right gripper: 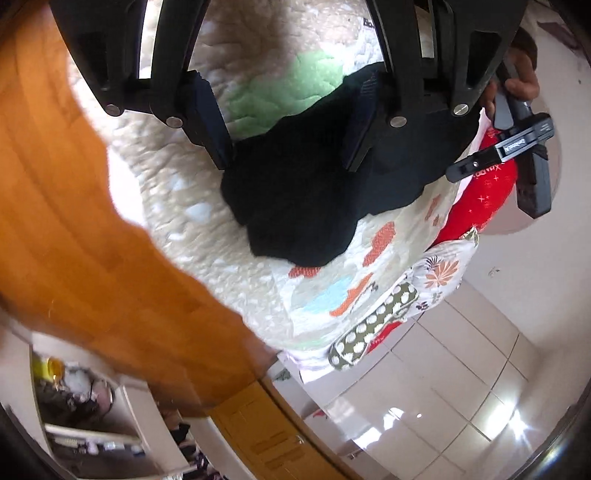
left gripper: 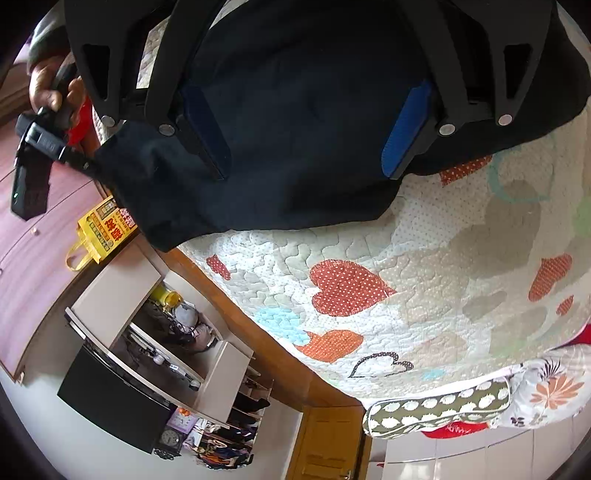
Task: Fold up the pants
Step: 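Grasp the folded black garment with the right gripper and lift it toward the left gripper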
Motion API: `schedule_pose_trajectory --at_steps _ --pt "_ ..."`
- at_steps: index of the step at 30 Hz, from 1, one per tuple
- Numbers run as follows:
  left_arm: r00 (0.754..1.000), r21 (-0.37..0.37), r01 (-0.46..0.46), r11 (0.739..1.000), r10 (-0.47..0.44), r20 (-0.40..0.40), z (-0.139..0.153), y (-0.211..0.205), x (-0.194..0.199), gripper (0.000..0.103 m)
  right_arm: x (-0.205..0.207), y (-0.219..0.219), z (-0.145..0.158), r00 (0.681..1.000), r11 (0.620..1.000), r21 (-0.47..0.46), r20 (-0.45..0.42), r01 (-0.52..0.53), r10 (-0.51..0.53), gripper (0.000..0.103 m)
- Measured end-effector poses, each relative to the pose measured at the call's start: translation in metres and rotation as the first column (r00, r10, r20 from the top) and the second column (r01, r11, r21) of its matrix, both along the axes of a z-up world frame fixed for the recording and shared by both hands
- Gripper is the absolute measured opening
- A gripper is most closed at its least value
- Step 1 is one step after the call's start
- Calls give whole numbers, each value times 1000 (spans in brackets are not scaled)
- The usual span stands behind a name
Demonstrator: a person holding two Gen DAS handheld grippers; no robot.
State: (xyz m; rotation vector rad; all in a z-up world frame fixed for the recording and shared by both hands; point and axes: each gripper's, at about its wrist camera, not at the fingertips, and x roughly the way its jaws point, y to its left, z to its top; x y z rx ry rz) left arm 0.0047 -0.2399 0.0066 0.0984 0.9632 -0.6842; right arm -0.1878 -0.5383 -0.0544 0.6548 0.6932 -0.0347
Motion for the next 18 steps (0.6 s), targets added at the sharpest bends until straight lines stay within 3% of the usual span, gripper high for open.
schedule_pose_trajectory --at_steps 4,6,8,9,13,18 --pt "999 -20 31 999 -32 -14 1 -15 -4 84 10 3 -10 999 999 28 41 19 -20 65" --pt "997 -32 68 997 -69 -19 0 -32 -5 84 13 6 -9 998 1000 5 64 19 -19 59" --pt "993 -28 105 994 -106 -41 -4 -53 -4 84 12 7 -7 996 1000 1 86 3 -3 37" --pt "991 -35 123 992 -125 -54 -6 -64 -2 84 10 7 -6 995 1000 10 102 -22 21 22" --pt "978 -65 182 981 -187 -97 -15 -110 9 84 13 13 -5 991 998 -17 119 -54 56 19" --pt "967 1 217 976 -215 -137 -37 -157 17 84 10 5 -2 978 995 78 201 -69 52 16"
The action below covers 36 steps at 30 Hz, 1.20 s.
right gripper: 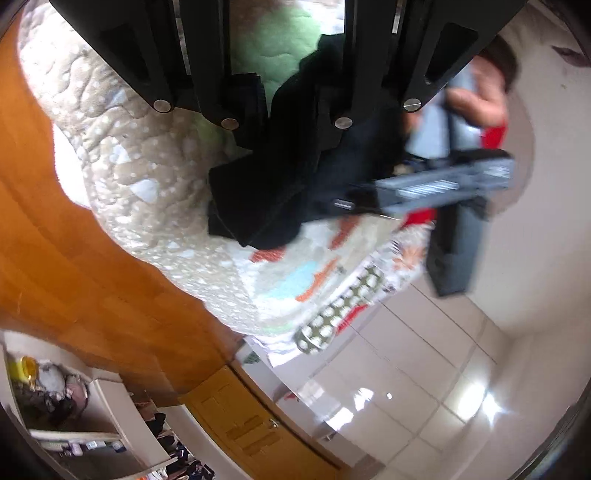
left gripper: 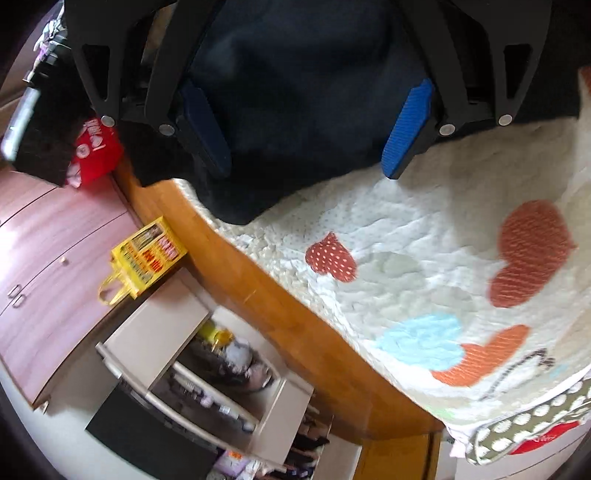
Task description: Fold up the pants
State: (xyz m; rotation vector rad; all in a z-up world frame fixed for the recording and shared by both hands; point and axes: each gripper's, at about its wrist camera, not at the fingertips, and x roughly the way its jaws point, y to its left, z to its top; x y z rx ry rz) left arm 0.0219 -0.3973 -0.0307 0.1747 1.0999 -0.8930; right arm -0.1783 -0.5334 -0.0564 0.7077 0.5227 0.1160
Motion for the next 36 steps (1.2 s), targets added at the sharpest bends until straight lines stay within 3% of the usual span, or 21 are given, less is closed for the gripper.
schedule_pose_trajectory --at_steps 2,5,9,11,14,16,19,21,22,25,28,32,36 --pt "1000 3 -9 1000 9 -4 1 -1 1 84 -1 5 12 1000 1000 -13 26 -14 15 16" --pt "998 -83 -59 995 57 -32 24 28 8 84 1 23 38 995 996 -64 73 -58 62 16" --pt "984 -139 -164 977 173 53 67 99 11 84 17 76 69 979 968 -196 100 -156 178 16" --pt "967 -162 -237 958 249 59 79 144 12 84 32 115 68 965 931 -284 57 -229 255 16" --pt "932 -155 -343 926 356 62 75 204 11 84 56 170 42 929 867 -343 -57 -361 365 26" --pt "904 -126 -415 901 423 52 63 239 9 84 71 202 16 890 822 -344 -176 -455 420 50" --pt "882 -109 -467 878 471 13 46 267 4 84 63 212 19 874 808 -335 -171 -485 454 55" --pt "878 -109 -476 872 478 -8 40 275 0 84 52 198 36 855 812 -270 -126 -517 502 58" --pt "878 -113 -476 872 478 -11 39 278 -4 84 45 187 45 861 824 -256 -97 -506 499 62" --pt "890 -121 -453 883 455 -12 36 269 -15 84 34 155 62 912 869 -284 -51 -404 408 68" --pt "904 -136 -424 895 426 -15 35 257 -20 84 39 133 56 944 898 -292 -100 -329 314 68" --pt "933 -102 -359 928 361 1 26 220 -27 84 43 125 40 950 909 -283 -143 -307 276 68" --pt "940 -45 -339 940 340 19 7 189 -25 84 47 124 21 943 904 -292 -208 -313 259 68"
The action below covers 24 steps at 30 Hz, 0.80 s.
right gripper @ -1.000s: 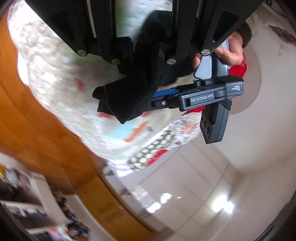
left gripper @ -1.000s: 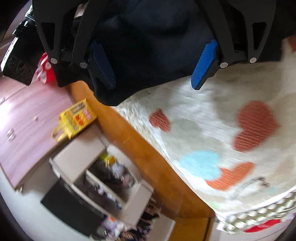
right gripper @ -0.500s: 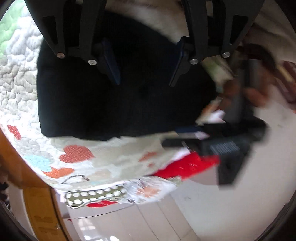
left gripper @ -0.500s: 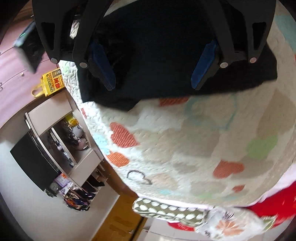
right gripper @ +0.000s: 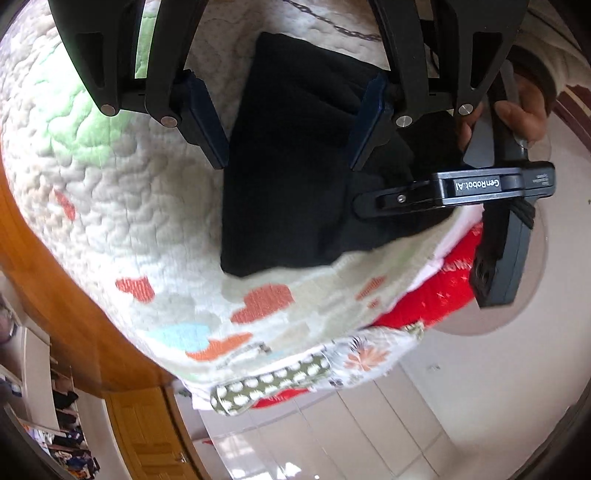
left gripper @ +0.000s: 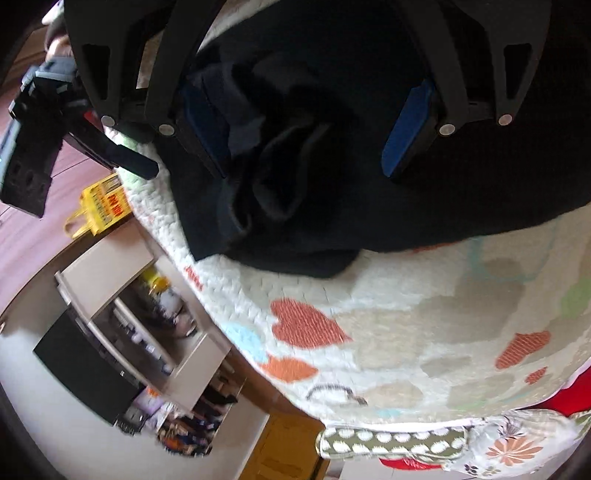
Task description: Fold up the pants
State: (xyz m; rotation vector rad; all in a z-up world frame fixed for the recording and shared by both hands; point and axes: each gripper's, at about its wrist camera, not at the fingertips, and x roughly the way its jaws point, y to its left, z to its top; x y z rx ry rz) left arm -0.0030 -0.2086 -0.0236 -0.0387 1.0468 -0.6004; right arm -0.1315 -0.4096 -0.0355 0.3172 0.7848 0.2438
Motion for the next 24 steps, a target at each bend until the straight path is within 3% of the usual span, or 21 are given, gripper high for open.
schedule_pose_trajectory --at_steps 1,2,3,5,10,13,16,21,24 --pt "1000 11 15 1000 -15 11 -4 -7 -1 83 -1 -1 -2 1000 1000 -4 -4 1 -2 68" --pt "1000 25 18 1000 -19 24 -5 -11 -3 70 -3 -1 0 1000 1000 -8 -1 0 0 68" --pt "999 33 24 999 -25 25 -5 -12 -4 45 -6 -2 2 1000 1000 -12 8 -2 2 68" --pt "998 -13 62 998 -62 -24 -2 -11 -6 22 -8 0 10 999 1000 -23 37 -7 8 68" --pt "999 3 13 1000 -14 33 15 11 -18 20 -6 27 26 990 994 -59 101 -91 97 68" --pt "1000 44 -13 999 12 19 0 14 -13 20 10 48 6 987 982 -105 21 -158 161 66" --pt "999 10 -41 999 41 -22 -13 21 -6 20 20 58 -12 986 977 -134 -38 -166 162 66" --pt "999 45 -36 998 35 35 5 24 -16 20 12 61 8 983 974 -140 -8 -181 182 66" --pt "998 18 -37 999 36 42 16 28 -19 24 7 59 17 985 975 -144 12 -171 175 66"
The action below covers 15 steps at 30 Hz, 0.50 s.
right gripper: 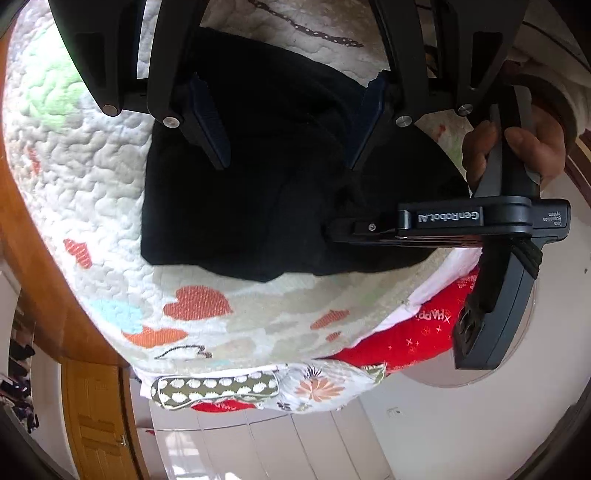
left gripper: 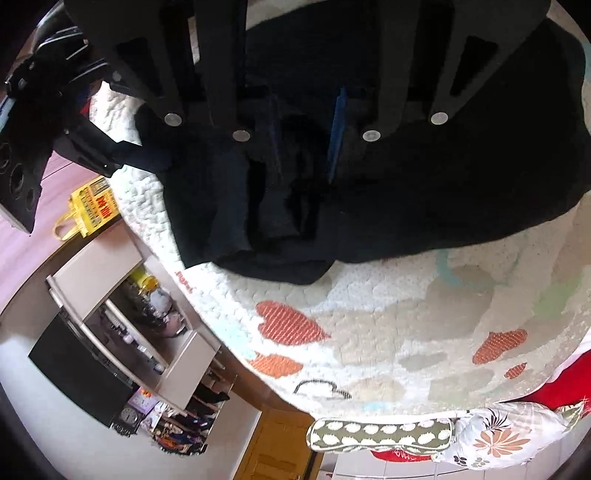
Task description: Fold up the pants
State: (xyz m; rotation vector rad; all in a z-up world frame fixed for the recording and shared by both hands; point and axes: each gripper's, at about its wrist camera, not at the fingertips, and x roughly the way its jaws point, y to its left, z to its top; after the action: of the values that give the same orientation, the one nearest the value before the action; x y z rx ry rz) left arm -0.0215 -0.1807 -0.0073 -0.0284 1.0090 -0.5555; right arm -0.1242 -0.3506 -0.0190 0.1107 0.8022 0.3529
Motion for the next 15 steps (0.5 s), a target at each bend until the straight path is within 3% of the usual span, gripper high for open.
schedule_pose_trajectory --at_steps 3,5,15 --pt "1000 -20 4 1000 -4 21 11 -1 -2 40 -1 -6 2 1000 1000 -7 -3 19 -19 66" --pt "999 -28 15 999 -14 35 16 -4 -4 44 0 -11 0 999 999 -7 -8 31 -31 66" --pt "999 22 23 999 -24 29 -1 -30 2 47 -1 -24 -11 997 997 3 -28 72 -72 66"
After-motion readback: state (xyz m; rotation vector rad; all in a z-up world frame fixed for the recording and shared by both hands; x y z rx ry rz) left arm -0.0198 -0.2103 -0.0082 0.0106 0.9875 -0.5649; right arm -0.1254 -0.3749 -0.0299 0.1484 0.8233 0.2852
